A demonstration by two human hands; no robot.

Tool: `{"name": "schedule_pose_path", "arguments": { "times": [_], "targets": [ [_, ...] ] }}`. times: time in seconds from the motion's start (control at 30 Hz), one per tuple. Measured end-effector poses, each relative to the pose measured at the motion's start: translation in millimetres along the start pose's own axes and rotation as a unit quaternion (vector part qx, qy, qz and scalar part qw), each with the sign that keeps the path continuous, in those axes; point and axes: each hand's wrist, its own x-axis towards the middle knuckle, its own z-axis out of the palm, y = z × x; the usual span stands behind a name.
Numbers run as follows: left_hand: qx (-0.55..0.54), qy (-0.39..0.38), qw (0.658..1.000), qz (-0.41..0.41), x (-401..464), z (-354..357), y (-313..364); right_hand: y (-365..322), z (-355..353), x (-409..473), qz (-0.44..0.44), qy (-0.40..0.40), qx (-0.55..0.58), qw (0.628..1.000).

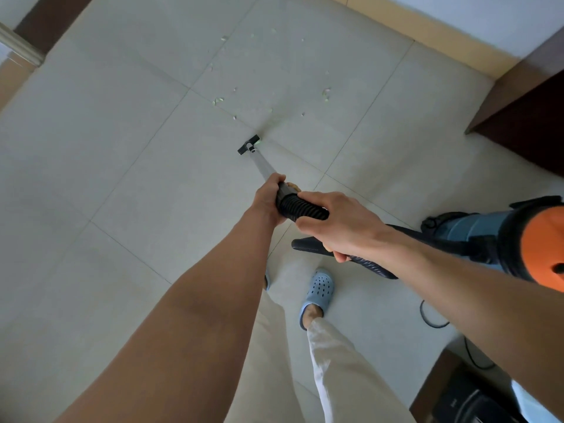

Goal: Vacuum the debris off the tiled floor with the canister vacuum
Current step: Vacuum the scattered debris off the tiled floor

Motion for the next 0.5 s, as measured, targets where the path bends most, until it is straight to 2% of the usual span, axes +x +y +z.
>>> {"name": "schedule_pose_path", "arguments": {
  "times": [0.5],
  "targets": [
    [-0.005,-0.009,0.999,-0.032,9.6,41.6,-43.4,46.1,-28.5,-20.8,0.008,0.025,0.004,1.0]
  ]
}}
